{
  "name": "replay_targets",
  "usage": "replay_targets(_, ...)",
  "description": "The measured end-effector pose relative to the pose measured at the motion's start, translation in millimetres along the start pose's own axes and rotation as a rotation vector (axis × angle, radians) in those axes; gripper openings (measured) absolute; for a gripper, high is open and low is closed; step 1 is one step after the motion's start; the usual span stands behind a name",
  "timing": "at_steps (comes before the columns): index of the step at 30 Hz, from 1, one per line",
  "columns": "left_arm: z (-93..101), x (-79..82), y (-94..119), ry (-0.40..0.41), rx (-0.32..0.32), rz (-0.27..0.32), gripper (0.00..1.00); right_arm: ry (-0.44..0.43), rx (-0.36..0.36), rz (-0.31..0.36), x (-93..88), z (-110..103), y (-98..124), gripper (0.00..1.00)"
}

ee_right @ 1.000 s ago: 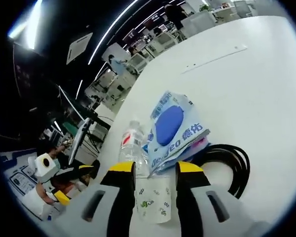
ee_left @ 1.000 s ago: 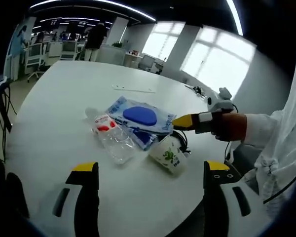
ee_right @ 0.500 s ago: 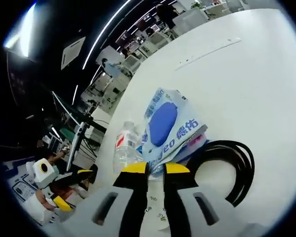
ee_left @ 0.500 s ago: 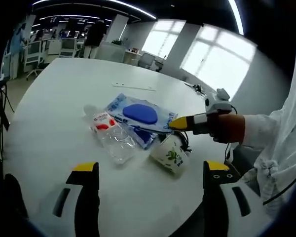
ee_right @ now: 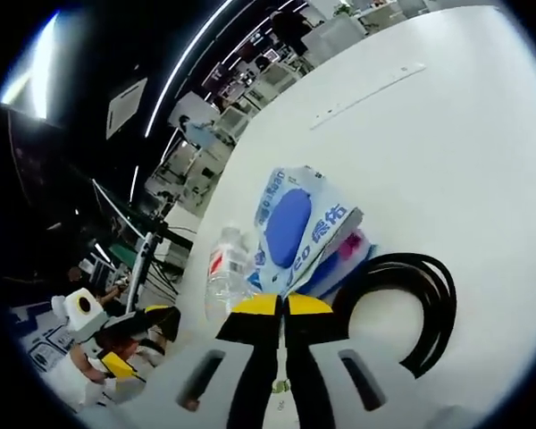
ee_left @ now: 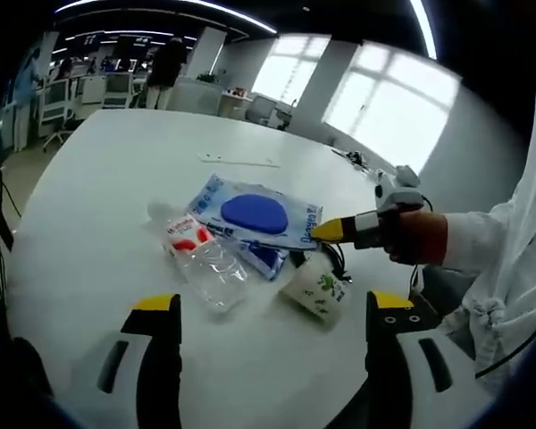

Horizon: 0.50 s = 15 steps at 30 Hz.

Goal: Arrange the tabletop items into an orderly group along one side of the table until the central work area is clear of visible clutter.

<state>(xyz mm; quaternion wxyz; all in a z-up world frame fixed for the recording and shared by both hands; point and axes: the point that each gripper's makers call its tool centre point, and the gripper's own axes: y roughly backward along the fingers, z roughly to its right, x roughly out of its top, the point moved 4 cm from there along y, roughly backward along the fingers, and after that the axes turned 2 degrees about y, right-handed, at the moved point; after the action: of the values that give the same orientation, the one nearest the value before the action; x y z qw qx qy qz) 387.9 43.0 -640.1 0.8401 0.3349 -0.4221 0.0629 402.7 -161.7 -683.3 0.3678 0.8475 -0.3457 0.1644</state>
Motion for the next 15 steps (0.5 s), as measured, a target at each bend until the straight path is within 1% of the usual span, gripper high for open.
replay_targets(4, -4.9, 10.5, -5, -0.014, -0.004, 0.007, 0.86, 0.012, 0.001, 0.015, 3.9, 1, 3, 0.00)
replay_targets(7, -7.0, 18.8, -10, -0.030, -0.004, 0.009, 0.86, -0.005, 0.023, 0.032, 7.1, 1, 4, 0.00)
replay_targets(10, -8.3, 27.7, -14, -0.044, -0.009, 0.017, 0.85, -0.005, 0.045, 0.048, 9.8, -2, 3, 0.00)
replay_targets(15, -11.1, 36.1, -20, -0.054, -0.012, 0.023, 0.84, -0.004, 0.073, 0.065, 14.6, -8, 4, 0.00)
